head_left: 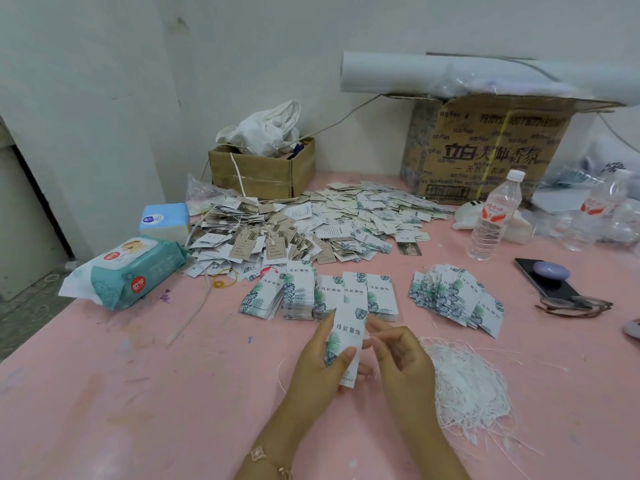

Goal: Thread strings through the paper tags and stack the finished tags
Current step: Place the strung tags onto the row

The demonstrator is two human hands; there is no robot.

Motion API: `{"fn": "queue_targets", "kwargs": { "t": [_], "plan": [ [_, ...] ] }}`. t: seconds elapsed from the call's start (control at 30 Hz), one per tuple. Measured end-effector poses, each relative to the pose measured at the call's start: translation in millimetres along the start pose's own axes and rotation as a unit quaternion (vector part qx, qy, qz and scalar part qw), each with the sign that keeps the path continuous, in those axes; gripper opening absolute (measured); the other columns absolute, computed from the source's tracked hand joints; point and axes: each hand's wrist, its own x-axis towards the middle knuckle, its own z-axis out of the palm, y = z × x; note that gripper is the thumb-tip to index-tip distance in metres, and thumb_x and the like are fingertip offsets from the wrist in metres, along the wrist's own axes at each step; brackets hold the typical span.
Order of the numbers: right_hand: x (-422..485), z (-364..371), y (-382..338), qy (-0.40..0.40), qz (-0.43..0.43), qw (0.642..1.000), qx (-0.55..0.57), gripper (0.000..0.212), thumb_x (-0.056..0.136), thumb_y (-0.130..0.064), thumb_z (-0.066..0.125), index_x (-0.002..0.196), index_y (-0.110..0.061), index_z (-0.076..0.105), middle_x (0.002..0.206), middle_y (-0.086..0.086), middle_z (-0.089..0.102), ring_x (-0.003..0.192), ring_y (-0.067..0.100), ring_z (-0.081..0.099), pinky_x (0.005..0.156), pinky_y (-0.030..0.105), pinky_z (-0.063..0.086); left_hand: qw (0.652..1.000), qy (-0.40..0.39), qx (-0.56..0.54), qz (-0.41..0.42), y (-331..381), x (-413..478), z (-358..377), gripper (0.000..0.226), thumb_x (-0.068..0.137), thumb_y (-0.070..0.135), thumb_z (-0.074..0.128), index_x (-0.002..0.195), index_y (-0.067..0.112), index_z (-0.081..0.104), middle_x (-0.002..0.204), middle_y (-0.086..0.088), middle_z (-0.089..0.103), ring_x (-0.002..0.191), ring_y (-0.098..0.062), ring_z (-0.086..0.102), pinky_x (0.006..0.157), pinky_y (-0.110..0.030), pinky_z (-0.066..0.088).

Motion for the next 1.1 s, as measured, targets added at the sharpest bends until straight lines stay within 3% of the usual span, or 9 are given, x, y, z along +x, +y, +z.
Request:
{"fn": "queue_targets", "kwargs": {
  "t": [0.1,0.3,0.53,0.7,0.8,0.97,1.1],
  "plan": [
    [0.0,-1.6,-0.7,0.021,-0.011,1.000,-0.009,0.015,0.088,0.000,0.063,0.082,-0.014,0.063,0.120,-0.015,0.066,0.112,-0.003,0.059,0.085,0.010,0.047,1.000,-0.009,0.005,-0.007,-1.1,0.0,0.3,0.045,0.096,0.002,0.056,0.137,0.021,0.048,0.110,-0.006,0.073,0.074,-0.020,0.071,0.061,-0.029,0.057],
    [-0.4,-2.1,-1.2,0.012,-0.038,0.997,-0.062,0.018,0.088,-0.002,0.063,0.083,-0.019,0.063,0.113,-0.019,0.068,0.098,-0.005,0.064,0.074,0.007,0.047,0.999,-0.015,0.030,-0.008,-1.6,-0.9,1.3,0.048,0.096,0.006,0.057,0.109,0.053,0.061,0.099,0.001,0.075,0.065,-0.022,0.070,0.056,-0.029,0.055],
    [1.6,-4.6,0.2,0.035,-0.079,0.990,-0.114,0.033,0.085,-0.001,0.066,0.080,-0.033,0.063,0.095,-0.015,0.071,0.093,0.003,0.065,0.077,0.008,0.046,0.999,-0.026,0.024,-0.006,-2.9,-1.2,0.6,0.048,0.094,0.006,0.060,0.118,0.047,0.061,0.108,-0.006,0.072,0.073,-0.021,0.071,0.064,-0.032,0.057],
    [0.1,-4.3,1.5,0.061,-0.154,0.969,-0.185,0.025,0.086,-0.010,0.063,0.087,-0.035,0.058,0.102,-0.019,0.064,0.100,0.003,0.060,0.080,0.009,0.042,0.999,-0.027,0.024,0.001,1.3,-1.3,1.9,0.051,0.094,0.003,0.059,0.111,0.051,0.066,0.104,-0.001,0.074,0.078,-0.016,0.071,0.063,-0.025,0.056],
    [-1.9,-6.4,2.5,0.069,-0.200,0.951,-0.227,0.025,0.084,-0.012,0.061,0.088,-0.035,0.053,0.092,-0.017,0.053,0.082,0.005,0.054,0.070,0.007,0.039,0.999,-0.036,0.024,0.008,4.3,-2.8,3.5,0.044,0.095,0.003,0.058,0.115,0.042,0.065,0.105,-0.002,0.074,0.076,-0.019,0.072,0.066,-0.025,0.056],
    [-6.9,-4.5,5.4,0.057,-0.126,0.973,-0.182,0.032,0.092,-0.012,0.056,0.090,-0.043,0.047,0.076,-0.010,0.062,0.058,0.009,0.059,0.048,0.011,0.038,0.999,-0.037,0.023,0.008,7.6,-4.0,6.0,0.042,0.096,0.003,0.056,0.115,0.040,0.066,0.106,0.002,0.074,0.084,-0.015,0.073,0.067,-0.023,0.056],
    [-4.6,-3.9,2.4,0.067,-0.100,0.972,-0.204,0.030,0.095,-0.017,0.052,0.091,-0.045,0.044,0.079,-0.018,0.065,0.060,0.000,0.062,0.048,0.012,0.041,0.999,-0.037,0.011,-0.021,1.9,-2.7,7.6,0.042,0.096,0.002,0.056,0.123,0.034,0.057,0.107,-0.002,0.074,0.076,-0.025,0.073,0.065,-0.033,0.060]
  ]
}}
